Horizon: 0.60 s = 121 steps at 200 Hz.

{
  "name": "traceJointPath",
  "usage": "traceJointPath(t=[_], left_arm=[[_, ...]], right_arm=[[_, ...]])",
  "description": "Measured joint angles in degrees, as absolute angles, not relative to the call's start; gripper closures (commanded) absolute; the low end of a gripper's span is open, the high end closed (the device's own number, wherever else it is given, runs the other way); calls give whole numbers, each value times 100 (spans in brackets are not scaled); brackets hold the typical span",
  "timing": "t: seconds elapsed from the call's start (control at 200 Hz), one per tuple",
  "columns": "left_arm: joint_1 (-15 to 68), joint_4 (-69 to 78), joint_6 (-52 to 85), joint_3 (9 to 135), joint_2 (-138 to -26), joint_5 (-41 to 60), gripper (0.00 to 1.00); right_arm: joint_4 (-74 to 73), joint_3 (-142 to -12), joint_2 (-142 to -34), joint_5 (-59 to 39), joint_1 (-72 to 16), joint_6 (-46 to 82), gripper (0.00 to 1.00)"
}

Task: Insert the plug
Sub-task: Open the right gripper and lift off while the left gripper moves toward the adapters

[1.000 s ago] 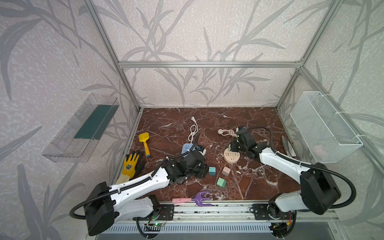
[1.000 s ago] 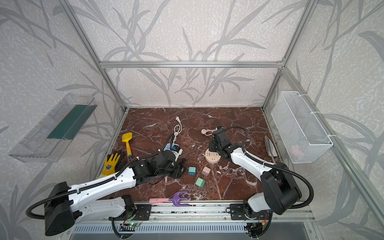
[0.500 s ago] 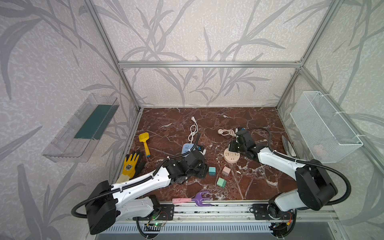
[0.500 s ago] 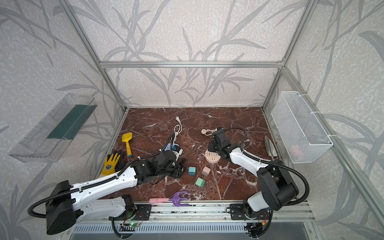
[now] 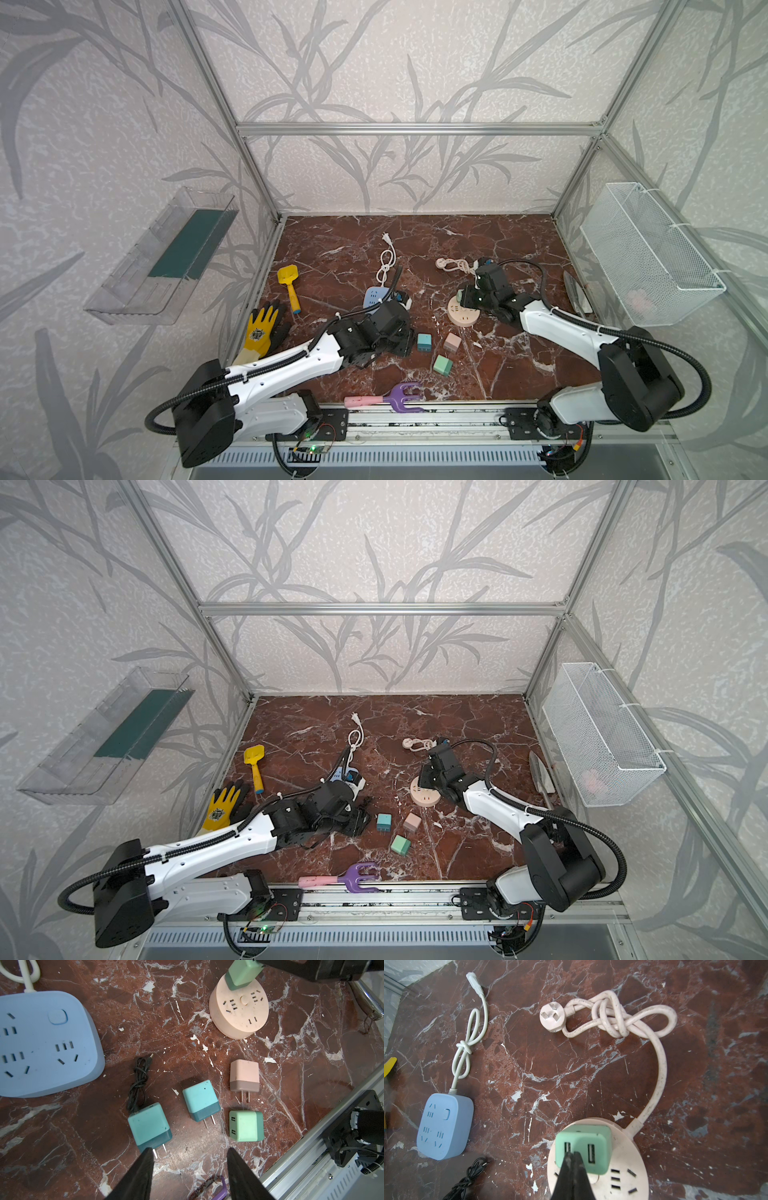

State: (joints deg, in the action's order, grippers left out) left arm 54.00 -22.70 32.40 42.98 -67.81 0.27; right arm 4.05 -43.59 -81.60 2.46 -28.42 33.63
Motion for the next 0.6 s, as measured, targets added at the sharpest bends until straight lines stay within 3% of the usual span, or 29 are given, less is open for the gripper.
traceJointPath(t=[0.1,0.315,0.605], left_arm=[[5402,-2268,3205,4298,-6842,27,43],[5502,-2228,3162,4298,-6912,32,44],[5894,-2222,3175,4300,-7225,110,43]], right_arm=[[405,-4359,-8158,233,-2838,3363,99],[845,-4403,-7955,-75,-2812,3323,78],[1619,-4425,-6501,-585,-2812,3365,73]])
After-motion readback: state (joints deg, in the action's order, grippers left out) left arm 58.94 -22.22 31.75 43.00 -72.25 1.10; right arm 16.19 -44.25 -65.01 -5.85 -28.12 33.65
